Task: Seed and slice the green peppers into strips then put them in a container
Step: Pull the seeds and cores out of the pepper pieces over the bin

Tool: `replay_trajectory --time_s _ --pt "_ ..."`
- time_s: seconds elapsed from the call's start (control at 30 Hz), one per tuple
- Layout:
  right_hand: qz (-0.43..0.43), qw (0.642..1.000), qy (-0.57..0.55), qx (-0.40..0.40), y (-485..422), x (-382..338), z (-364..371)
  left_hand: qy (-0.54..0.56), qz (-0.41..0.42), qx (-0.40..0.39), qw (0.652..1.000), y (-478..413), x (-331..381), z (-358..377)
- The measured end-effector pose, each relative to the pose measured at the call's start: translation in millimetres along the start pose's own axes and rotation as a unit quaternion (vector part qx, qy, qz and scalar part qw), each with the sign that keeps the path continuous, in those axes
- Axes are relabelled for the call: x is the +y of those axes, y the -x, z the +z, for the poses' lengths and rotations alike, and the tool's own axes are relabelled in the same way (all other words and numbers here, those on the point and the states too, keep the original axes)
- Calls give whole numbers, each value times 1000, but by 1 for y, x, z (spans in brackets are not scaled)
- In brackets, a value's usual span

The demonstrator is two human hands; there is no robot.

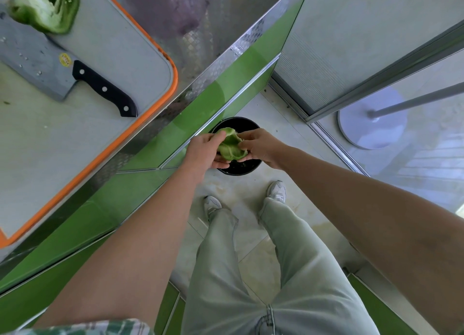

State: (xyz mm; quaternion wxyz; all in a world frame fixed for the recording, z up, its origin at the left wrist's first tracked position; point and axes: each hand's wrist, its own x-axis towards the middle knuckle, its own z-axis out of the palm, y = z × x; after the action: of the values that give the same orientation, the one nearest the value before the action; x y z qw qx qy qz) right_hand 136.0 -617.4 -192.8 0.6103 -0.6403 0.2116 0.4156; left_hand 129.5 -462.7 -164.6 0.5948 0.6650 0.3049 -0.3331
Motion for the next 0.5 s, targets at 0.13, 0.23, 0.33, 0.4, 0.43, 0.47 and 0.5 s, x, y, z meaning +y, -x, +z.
replay_trajectory --time_s 0.13,0.23,0.33,0.4,0.43,0.47,0.5 --pt "-5 999 -40 12 3 -4 0 4 23 -10 1000 -3 -7 -5" --pt "-10 996 -51 74 0 -3 -5 8 29 10 1000 -5 -9 -8" --pt "-35 992 81 92 -1 0 -5 12 27 14 999 -4 -10 -7" --pt "-50 980 154 112 0 -1 -2 27 21 4 999 -3 -9 -5" --pt "-62 975 171 126 -1 -2 -1 40 14 -3 999 -3 -8 -4" --pt "-74 971 184 135 -1 -2 0 58 5 -10 998 -2 -7 -3" --pt "-84 967 196 139 -1 -3 0 79 -5 -18 997 -2 -7 -2"
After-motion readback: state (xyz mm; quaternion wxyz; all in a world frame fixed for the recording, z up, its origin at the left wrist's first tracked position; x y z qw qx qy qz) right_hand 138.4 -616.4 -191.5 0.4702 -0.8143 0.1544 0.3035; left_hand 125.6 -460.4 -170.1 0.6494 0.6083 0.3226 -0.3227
